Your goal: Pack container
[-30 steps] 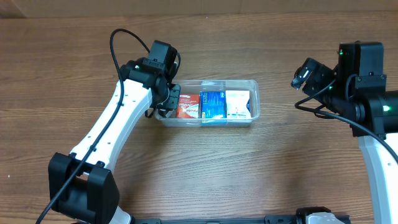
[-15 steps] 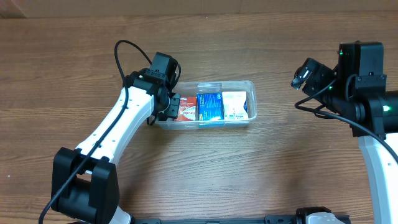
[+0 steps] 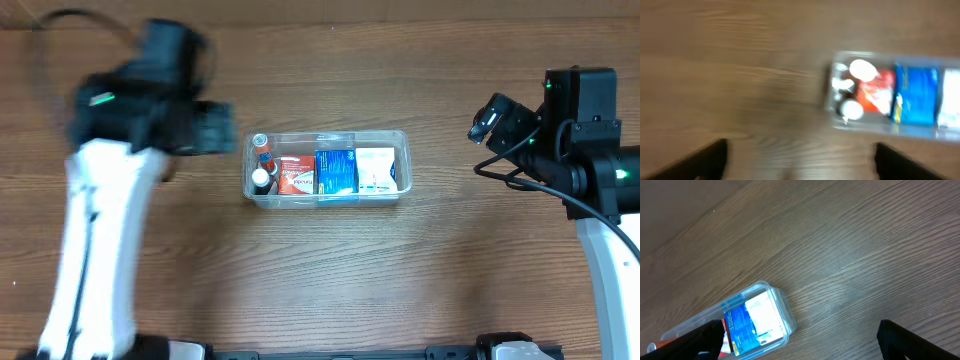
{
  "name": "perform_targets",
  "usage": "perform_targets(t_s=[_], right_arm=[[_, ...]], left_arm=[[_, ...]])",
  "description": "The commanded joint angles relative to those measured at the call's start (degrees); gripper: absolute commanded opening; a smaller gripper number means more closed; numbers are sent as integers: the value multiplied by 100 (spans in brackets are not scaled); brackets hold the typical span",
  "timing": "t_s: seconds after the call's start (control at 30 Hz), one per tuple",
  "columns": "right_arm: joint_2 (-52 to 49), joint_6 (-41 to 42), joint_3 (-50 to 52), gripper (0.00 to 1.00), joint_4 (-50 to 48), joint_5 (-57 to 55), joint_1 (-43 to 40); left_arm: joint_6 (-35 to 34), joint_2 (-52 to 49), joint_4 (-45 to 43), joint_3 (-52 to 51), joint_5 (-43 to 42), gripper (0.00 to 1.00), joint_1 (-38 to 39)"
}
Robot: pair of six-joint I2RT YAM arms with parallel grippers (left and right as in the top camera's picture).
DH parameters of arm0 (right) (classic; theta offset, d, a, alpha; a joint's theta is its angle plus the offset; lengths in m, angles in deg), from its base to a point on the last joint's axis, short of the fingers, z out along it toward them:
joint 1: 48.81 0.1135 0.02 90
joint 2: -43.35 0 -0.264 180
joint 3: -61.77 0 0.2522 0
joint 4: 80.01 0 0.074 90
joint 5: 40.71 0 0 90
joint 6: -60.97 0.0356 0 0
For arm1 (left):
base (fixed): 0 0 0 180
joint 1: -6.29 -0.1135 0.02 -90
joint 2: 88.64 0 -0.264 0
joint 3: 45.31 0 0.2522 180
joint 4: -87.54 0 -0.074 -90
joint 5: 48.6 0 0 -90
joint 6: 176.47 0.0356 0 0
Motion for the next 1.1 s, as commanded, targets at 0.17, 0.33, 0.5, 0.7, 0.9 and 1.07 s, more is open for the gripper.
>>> perform_targets(t_s=[0.17, 0.33, 0.5, 0.7, 0.9, 1.07], right_arm=[[17, 22, -35, 100, -31, -13, -26], [17, 22, -35, 100, -31, -13, -28], [415, 22, 33, 100, -37, -13, -15], [2302, -7, 2011, 100, -2037, -734, -17], [4878, -2, 5073, 100, -3211, -732, -17], [6279, -2, 6422, 100, -3165, -721, -17]], left_arm=[[-245, 697, 299, 142, -166, 100, -1453], [-240, 697, 302, 142, -157, 100, -1453], [-243, 697, 302, 142, -157, 100, -1453], [-240, 697, 302, 142, -157, 100, -1453], [-243, 697, 302, 142, -157, 100, -1453], [-243, 697, 302, 142, -157, 100, -1453]])
